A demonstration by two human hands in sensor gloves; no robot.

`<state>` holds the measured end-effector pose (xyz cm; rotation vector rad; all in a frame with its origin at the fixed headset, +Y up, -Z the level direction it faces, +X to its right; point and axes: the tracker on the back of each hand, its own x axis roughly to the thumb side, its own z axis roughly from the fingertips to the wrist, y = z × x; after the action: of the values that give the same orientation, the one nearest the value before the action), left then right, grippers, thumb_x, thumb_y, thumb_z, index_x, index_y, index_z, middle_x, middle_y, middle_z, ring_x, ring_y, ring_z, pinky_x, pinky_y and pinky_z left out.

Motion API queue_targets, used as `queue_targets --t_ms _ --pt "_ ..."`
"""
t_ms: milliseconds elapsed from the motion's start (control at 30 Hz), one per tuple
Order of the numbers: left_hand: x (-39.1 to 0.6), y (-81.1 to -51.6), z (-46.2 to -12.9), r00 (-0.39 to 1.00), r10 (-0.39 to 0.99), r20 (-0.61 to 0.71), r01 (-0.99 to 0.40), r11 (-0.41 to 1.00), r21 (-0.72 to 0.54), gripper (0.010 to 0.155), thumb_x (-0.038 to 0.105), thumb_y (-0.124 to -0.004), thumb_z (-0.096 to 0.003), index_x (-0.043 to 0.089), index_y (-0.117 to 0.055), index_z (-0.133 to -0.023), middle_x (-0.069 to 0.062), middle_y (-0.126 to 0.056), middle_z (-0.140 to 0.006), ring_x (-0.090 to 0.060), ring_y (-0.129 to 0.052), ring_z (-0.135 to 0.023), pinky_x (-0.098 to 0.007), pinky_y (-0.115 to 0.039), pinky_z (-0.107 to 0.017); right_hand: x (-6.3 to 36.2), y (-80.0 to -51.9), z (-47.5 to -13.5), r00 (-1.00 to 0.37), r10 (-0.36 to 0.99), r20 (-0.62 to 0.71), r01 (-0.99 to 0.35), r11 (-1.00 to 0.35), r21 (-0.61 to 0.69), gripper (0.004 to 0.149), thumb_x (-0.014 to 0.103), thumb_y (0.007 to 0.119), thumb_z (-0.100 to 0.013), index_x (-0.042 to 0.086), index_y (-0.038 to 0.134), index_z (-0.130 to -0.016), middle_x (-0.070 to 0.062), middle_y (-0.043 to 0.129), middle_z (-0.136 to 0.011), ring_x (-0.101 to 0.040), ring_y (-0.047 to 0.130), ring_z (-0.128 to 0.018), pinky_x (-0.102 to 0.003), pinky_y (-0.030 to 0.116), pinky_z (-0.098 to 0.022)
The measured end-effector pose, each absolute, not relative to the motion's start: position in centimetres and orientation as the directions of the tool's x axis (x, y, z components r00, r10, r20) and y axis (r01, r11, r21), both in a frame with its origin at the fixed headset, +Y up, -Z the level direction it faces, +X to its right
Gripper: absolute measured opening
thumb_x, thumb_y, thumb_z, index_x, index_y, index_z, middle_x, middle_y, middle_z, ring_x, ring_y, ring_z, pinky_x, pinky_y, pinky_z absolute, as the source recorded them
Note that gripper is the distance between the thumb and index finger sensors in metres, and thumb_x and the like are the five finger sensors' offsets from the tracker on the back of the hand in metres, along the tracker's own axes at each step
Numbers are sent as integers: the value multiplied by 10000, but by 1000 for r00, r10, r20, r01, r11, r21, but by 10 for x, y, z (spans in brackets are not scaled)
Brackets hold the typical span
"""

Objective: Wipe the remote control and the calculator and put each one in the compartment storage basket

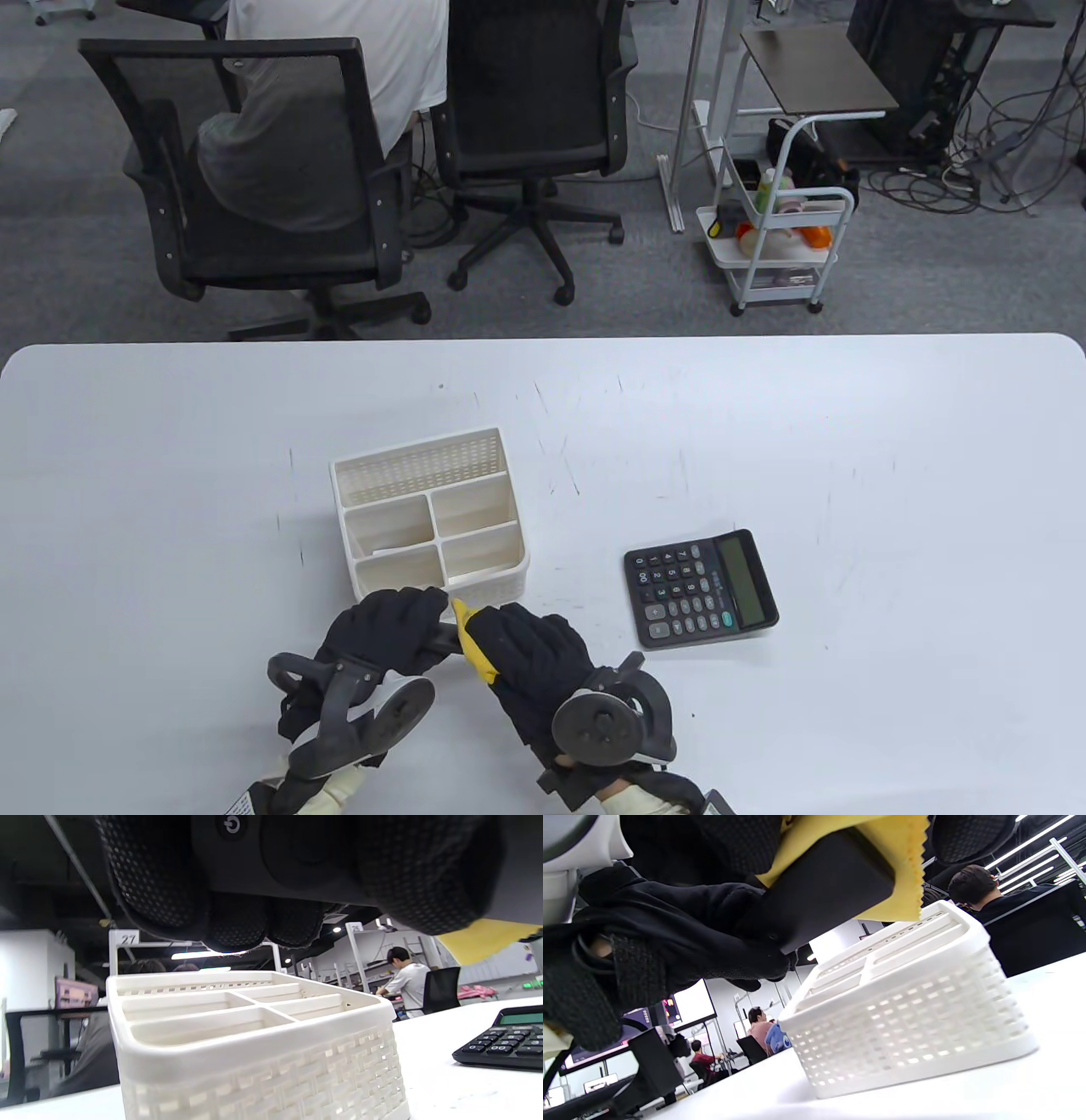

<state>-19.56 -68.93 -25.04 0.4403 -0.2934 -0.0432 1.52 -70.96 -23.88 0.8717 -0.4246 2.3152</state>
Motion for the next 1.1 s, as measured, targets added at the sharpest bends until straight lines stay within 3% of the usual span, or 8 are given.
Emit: queue_targets --t_ms 133,333,567,767,900,1100 --pt "-203 -694 -255 967 1 256 -94 932 351 576 518 -949 -336 339 -833 -871 68 -992 -800 -211 -1050 -716 -427 -960 -429 11 -709 -234 -588 352 728 -606 -788 -108 505 218 716 -562 64 679 -1042 -226 742 -1056 -499 696 -925 -722 566 -596" --pt "-189 -696 -253 944 -16 329 -105 932 346 593 505 -968 -325 325 -835 -874 62 -998 -783 -211 -1058 -686 -419 -987 -397 -3 -712 -232 -594 286 752 -525 -846 -94 519 228 709 -567 85 642 -1062 -221 694 -1085 -491 685 -933 -726 555 -602" --pt "-193 -694 -253 948 34 316 -146 929 339 595 524 -964 -323 329 -846 -872 70 -1020 -759 -196 -1091 -636 -386 -1005 -358 6 -707 -230 -674 232 701 -508 -835 -211 503 233 709 -569 82 672 -1047 -209 769 -1038 -469 750 -888 -703 579 -600" --pt "-200 -697 -256 949 110 294 -193 944 268 580 536 -963 -323 324 -871 -855 64 -1045 -726 -196 -1117 -576 -370 -1010 -312 -5 -708 -220 -651 14 759 -393 -861 -322 504 223 711 -564 98 666 -1050 -203 694 -1091 -498 644 -958 -739 524 -608" --pt "-191 -695 -253 945 112 307 -197 945 261 574 541 -962 -325 320 -875 -848 61 -1054 -711 -191 -1126 -553 -362 -1010 -290 -16 -710 -216 -644 -63 763 -346 -865 -363 512 222 707 -565 102 640 -1058 -198 661 -1110 -494 628 -970 -743 510 -612" --pt "-199 -693 -254 953 128 275 -211 932 295 565 535 -959 -333 315 -879 -847 58 -1049 -718 -195 -1119 -564 -358 -1004 -297 -1 -706 -223 -702 -30 712 -368 -840 -398 507 234 707 -568 127 647 -1060 -175 681 -1107 -473 629 -978 -733 511 -619"
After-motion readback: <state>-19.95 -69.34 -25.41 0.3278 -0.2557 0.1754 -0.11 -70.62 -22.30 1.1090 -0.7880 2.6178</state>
